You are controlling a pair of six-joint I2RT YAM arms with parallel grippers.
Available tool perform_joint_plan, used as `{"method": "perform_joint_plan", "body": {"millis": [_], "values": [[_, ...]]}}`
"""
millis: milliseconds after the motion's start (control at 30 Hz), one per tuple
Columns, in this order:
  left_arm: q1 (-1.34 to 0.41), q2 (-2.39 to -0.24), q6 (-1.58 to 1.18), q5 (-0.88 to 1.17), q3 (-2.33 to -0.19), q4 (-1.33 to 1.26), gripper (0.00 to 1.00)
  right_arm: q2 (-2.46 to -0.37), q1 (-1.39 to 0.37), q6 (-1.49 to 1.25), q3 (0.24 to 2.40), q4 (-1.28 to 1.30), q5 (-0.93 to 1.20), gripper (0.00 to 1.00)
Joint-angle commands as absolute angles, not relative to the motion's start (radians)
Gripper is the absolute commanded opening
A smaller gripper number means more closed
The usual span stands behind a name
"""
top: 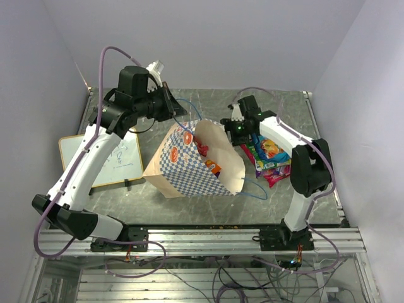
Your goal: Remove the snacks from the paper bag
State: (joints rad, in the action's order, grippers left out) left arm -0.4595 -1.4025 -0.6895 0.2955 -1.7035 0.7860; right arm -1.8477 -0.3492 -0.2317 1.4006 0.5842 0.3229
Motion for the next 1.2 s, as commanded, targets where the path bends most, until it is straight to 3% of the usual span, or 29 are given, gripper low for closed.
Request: {"method": "perform_joint_plan", "body": {"millis": [0,400,733,900,1167], "values": [[-0.452,-1.374,-0.721,0.379,-1.665,0.690,0.07,-1.846,-0.430,-0.275,1.405,0.600,0.410,0.68],[-0.452,-1.309,-0.776,0.425,-1.564,0.670,0.07,-1.656,-0.595,-0.548,1.047,0.283,0.588,0.68],[-0.454,-1.104,-0.894,0.432,-1.333,0.602,0.07,-1.593,-0.504,-0.299,1.159,0.538,0.299,0.71],[-0.456,-1.039,-0.925,0.443,-1.288,0.585,0.07,-1.486,-0.378,-0.256,1.136,0.518,0.247,0.72],[-0.457,-1.037,-0.900,0.442,-1.315,0.663,0.07,-1.259,-0.387,-0.179,1.108,0.439,0.235,0.73]]}}
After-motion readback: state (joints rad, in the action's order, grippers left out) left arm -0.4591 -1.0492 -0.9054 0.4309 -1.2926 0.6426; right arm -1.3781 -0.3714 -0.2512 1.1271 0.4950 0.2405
